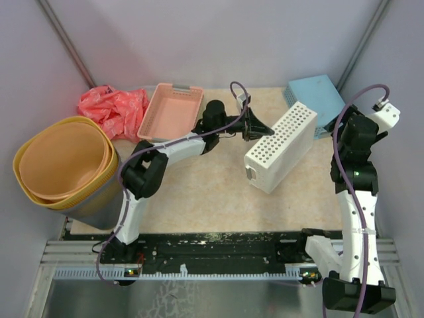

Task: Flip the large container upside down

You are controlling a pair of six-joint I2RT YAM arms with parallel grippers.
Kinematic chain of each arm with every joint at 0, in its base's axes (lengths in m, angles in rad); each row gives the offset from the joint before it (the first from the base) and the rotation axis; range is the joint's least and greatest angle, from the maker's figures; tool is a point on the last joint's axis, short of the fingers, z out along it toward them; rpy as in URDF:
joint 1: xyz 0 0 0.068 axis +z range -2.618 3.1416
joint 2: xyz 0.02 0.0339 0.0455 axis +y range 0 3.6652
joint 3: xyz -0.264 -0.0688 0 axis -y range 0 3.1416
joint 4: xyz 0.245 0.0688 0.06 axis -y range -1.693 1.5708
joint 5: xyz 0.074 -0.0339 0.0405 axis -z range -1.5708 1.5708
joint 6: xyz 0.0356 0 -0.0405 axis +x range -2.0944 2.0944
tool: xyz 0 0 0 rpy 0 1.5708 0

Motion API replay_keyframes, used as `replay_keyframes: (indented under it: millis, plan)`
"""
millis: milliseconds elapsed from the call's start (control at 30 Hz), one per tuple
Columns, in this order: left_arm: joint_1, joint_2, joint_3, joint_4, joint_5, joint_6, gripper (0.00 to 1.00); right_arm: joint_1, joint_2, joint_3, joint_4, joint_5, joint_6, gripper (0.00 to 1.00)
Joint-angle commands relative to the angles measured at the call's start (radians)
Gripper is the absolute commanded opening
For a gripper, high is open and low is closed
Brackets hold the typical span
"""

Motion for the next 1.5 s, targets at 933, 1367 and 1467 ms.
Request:
replay_keyframes:
  millis: [933,1367,1467]
  plan:
    - [0.179,0.033,-0.109,-0.338,-0.091,0.431,0.6,-0.003,0.121,-0.075,-0.066,-0.511,0.063,0.72]
    - [0.17,-0.051,0.009,-0.745,-0.35,0.78,0.78,-0.003,0.116,-0.215,-0.177,-0.527,0.083,0.73]
    - [0.16,-0.055,0.031,-0.8,-0.371,0.834,0.78,-0.003,0.108,-0.294,-0.126,-0.597,0.123,0.73]
